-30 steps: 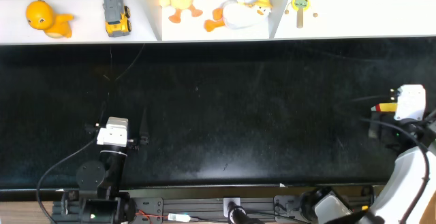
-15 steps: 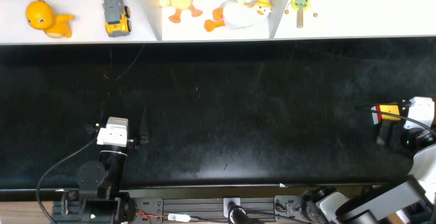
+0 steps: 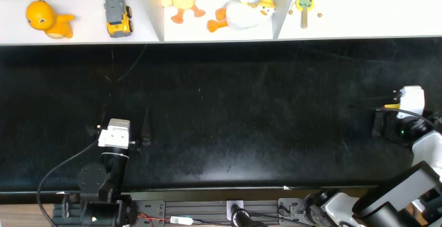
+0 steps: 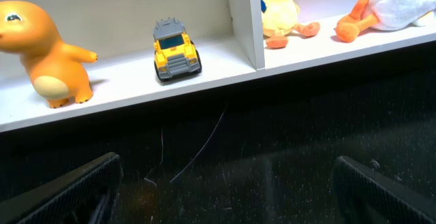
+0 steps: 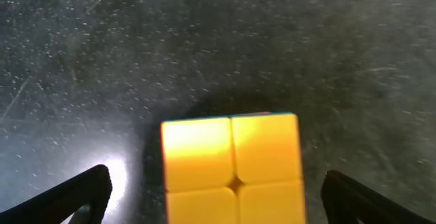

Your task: Store Toys

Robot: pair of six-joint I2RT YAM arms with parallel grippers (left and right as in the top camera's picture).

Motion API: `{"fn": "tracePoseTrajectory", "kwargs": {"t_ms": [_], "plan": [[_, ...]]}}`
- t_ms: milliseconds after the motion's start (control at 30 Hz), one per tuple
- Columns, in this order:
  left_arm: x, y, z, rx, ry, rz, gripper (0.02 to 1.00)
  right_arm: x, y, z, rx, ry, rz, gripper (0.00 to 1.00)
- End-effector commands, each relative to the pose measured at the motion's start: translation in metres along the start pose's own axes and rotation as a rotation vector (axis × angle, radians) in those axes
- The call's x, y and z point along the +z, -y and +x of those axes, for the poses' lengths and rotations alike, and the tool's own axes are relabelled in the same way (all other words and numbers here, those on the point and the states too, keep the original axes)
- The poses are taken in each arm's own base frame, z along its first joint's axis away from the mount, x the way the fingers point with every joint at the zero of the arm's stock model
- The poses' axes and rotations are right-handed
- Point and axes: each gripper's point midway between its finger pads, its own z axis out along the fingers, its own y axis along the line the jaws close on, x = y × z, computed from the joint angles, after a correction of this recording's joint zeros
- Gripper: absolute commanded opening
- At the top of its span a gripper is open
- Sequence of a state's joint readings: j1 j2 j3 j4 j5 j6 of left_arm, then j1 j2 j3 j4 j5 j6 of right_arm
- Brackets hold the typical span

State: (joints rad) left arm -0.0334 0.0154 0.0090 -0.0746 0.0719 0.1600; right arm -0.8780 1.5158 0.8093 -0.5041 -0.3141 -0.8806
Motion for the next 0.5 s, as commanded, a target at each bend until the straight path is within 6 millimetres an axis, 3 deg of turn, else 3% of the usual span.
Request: {"fn": "tracePoseTrajectory", "kwargs": {"t_ms": [33,233,333,500], "plan": [[-0.0007,0.0043,-0.0023,-0.01,0.012,0.021,0.996,0.0007,-0.0012,0.001,0.044,-0.003,-0.003,0.967],[-0.0007,0.0044,-0.0023,-0.01,0.012,0.021,0.993,0.0007,-0.0002,0.0032,0.052,-0.015,0.004,0.822],[-0.0007,0.0044,-0.0023,-0.01,0.012,0.021,0.998,0.0007,0.0009,0.0046,0.052,-0.023,0.012,0.669],[-0.0007,0.0044,-0.0023,-0.01,0.012,0.021,0.998,0.0006,0.0011,0.0044,0.052,-0.024,0.013,0.588]]}}
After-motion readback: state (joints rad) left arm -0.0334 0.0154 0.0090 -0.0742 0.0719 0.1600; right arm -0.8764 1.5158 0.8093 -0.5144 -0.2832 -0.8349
